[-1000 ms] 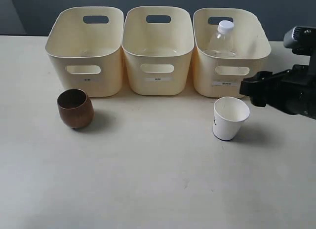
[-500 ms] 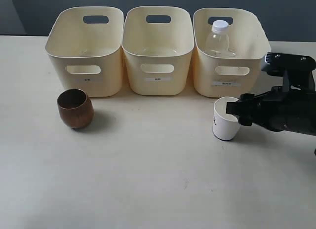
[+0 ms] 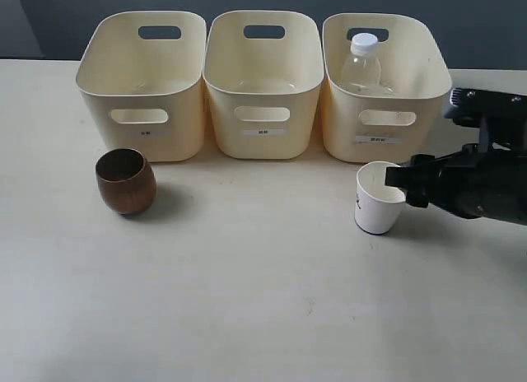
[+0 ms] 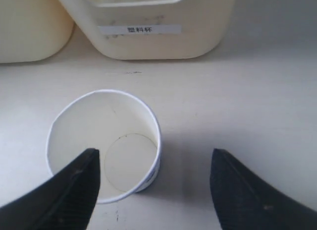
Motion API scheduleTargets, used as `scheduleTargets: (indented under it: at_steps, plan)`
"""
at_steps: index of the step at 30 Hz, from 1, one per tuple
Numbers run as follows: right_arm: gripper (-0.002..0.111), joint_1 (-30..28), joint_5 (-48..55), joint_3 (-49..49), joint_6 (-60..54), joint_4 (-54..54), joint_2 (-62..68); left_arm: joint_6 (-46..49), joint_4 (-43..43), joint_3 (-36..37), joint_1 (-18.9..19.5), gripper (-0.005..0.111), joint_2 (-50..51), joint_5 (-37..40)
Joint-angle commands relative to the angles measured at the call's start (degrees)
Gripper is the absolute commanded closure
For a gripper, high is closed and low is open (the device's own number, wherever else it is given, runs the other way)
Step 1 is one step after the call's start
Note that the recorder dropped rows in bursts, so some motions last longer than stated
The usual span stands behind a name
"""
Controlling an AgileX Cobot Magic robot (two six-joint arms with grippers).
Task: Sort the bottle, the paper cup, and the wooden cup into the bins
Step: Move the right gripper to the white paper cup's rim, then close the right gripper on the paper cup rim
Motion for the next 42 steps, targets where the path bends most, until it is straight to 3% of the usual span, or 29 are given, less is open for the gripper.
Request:
scheduleTargets:
  at_steps: [1, 42]
  plan:
    - [0.047, -0.2, -1.9, 0.2, -0.3, 0.7, 0.2, -0.1, -0.1, 0.1, 0.1, 0.107, -0.3, 0.1]
    - [0.047, -0.2, -2.1, -4.6, -0.1, 3.2, 7.5, -0.1, -0.1, 0.1, 0.1, 0.107, -0.3, 0.1]
